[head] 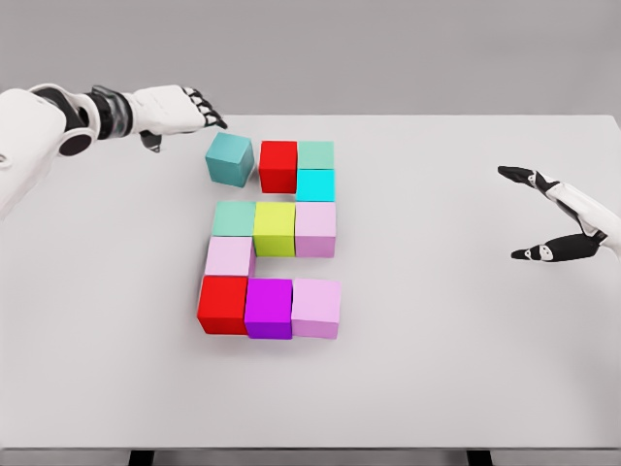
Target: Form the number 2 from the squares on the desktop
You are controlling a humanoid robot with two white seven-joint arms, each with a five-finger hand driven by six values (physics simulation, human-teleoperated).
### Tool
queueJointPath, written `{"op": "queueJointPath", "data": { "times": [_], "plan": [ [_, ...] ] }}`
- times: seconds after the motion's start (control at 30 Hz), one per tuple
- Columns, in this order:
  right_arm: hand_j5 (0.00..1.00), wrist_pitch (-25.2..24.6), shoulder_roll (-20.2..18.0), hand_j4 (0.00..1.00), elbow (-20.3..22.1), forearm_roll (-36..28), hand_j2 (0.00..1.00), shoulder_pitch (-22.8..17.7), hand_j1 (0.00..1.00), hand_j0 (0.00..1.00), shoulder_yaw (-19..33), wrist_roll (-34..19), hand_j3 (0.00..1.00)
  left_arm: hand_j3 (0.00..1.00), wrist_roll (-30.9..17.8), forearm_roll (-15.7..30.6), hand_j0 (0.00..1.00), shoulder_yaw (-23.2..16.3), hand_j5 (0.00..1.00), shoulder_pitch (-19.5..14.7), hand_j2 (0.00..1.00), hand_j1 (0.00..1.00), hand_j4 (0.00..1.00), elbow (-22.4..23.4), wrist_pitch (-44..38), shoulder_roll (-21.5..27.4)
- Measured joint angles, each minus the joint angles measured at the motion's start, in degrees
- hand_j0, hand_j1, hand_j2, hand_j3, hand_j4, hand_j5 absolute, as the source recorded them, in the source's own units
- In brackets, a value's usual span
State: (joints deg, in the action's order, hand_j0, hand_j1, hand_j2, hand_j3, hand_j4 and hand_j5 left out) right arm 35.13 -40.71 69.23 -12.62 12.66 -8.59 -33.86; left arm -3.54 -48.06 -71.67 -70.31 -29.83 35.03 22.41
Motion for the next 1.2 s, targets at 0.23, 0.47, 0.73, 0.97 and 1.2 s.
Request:
{"op": "queueJointPath", "data": {
  "times": [0.23,0.47,0.73,0.97,1.2],
  "plan": [
    [1.0,0.0,0.0,1.0,0.08,0.0,1.0,0.0,1.0,1.0,0.0,0.0,1.0,1.0,0.0,0.15,1.0,-0.18,1.0,0.53,1.0,1.0,1.0,-3.74,0.0,4.61],
    [1.0,0.0,0.0,1.0,-0.01,0.0,1.0,0.0,1.0,1.0,0.03,0.0,1.0,1.0,0.0,-0.05,1.0,-0.7,1.0,1.84,1.0,1.0,1.0,-6.27,0.0,6.57],
    [1.0,0.0,0.0,1.0,-0.01,0.0,1.0,0.0,1.0,1.0,0.04,0.0,1.0,1.0,0.0,-0.13,1.0,-1.43,1.0,2.2,1.0,1.0,1.0,-7.6,0.0,7.43],
    [1.0,0.0,0.0,1.0,-0.01,0.0,1.0,0.0,1.0,1.0,0.05,0.0,1.0,1.0,0.0,-0.13,1.0,-2.03,1.0,2.55,1.0,1.0,1.0,-8.79,0.0,7.47],
    [1.0,0.0,0.0,1.0,-0.01,0.0,1.0,0.0,1.0,1.0,0.05,0.0,1.0,1.0,0.0,-0.12,1.0,-2.59,1.0,2.81,1.0,1.0,1.0,-10.56,-0.01,7.53]
  ]
}}
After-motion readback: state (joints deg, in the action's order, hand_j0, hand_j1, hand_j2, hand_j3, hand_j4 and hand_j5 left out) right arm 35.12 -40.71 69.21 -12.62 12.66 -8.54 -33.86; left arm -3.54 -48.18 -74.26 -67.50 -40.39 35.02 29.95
